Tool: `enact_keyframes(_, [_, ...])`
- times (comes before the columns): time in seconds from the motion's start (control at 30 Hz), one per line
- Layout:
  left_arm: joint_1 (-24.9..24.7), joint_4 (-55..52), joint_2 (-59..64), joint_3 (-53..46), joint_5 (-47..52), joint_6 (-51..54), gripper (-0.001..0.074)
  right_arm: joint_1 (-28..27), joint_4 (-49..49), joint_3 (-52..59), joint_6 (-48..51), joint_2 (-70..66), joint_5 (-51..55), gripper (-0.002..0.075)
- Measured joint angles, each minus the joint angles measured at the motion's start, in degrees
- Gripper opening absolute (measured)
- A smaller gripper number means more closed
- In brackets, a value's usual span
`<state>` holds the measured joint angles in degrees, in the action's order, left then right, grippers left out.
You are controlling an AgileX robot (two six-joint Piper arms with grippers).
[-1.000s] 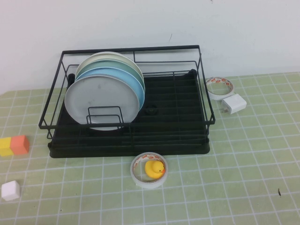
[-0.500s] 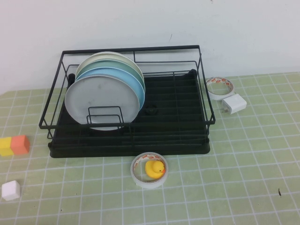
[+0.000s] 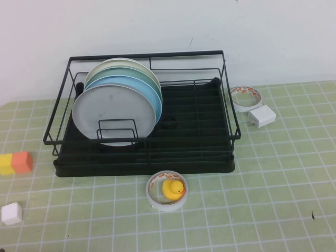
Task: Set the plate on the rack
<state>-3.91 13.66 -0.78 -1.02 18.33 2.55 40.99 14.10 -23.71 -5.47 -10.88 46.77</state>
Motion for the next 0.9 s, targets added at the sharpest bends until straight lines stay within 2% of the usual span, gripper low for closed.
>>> enact_keyframes(0.6, [0.00,0.33,0.00,0.00,0.13,0.00,-0.0002,-0.53,0.00,0.00,0.12,0.25,0.00,-0.0002])
enact_keyframes(0.7, [0.00,0.33,0.00,0.00,0.13,0.00,-0.0002,-5.00,-0.12,0.21,0.62,2.20,-0.87,-0.0002])
enact_keyframes(0.77, [0.00,0.33,0.00,0.00,0.13,0.00,-0.0002,-9.87,-0.12,1.39,-0.05,3.28,-3.10,-0.0002])
enact_keyframes(0.9, [-0.08,0.36,0.00,0.00,0.13,0.00,-0.0002,-19.86,-0.02,6.47,-1.40,4.16,-12.60,-0.0002])
